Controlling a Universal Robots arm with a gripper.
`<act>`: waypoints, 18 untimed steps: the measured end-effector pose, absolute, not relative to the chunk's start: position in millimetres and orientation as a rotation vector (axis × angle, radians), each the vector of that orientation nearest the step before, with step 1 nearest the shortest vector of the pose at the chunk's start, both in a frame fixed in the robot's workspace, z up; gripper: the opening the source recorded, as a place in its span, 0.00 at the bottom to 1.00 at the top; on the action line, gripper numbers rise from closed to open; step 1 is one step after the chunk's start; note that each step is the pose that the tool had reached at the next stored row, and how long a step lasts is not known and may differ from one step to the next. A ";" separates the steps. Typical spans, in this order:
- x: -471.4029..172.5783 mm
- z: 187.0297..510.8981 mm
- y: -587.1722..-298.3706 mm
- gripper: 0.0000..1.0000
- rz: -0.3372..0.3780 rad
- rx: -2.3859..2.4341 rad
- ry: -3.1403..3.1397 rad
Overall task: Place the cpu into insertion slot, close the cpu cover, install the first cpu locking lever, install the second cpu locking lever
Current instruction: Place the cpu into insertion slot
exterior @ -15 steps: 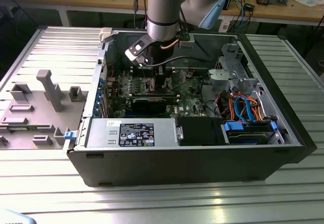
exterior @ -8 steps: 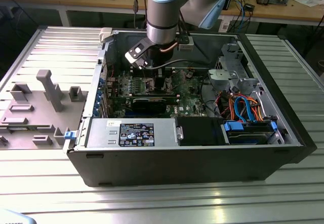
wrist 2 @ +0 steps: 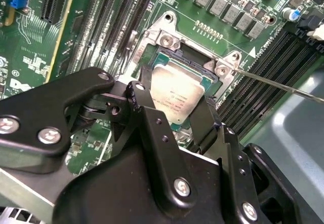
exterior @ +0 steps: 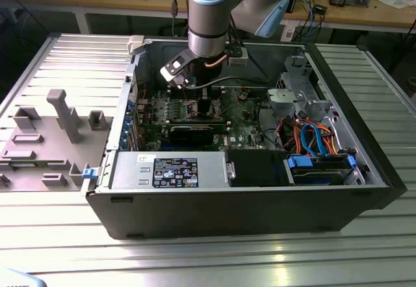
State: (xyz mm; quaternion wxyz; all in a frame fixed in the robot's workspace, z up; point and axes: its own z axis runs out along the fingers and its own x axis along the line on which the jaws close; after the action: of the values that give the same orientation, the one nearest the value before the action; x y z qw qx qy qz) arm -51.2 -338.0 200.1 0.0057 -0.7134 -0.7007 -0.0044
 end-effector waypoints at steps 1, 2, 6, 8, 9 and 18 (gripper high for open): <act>-51.2 199.7 -337.8 0.54 -0.014 -2.235 -2.191; -51.4 199.5 -337.8 0.54 -0.014 -2.236 -2.190; -51.4 199.2 -337.4 0.54 -0.014 -2.237 -2.190; -51.5 199.2 -336.1 0.54 -0.013 -2.237 -2.189; -51.6 199.2 -335.6 0.54 -0.013 -2.238 -2.189; -51.9 195.7 -336.2 0.54 -0.013 -2.241 -2.186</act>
State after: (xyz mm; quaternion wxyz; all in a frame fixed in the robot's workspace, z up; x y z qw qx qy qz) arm -51.9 -336.2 195.7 0.0055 -0.7158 -0.6983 -0.0042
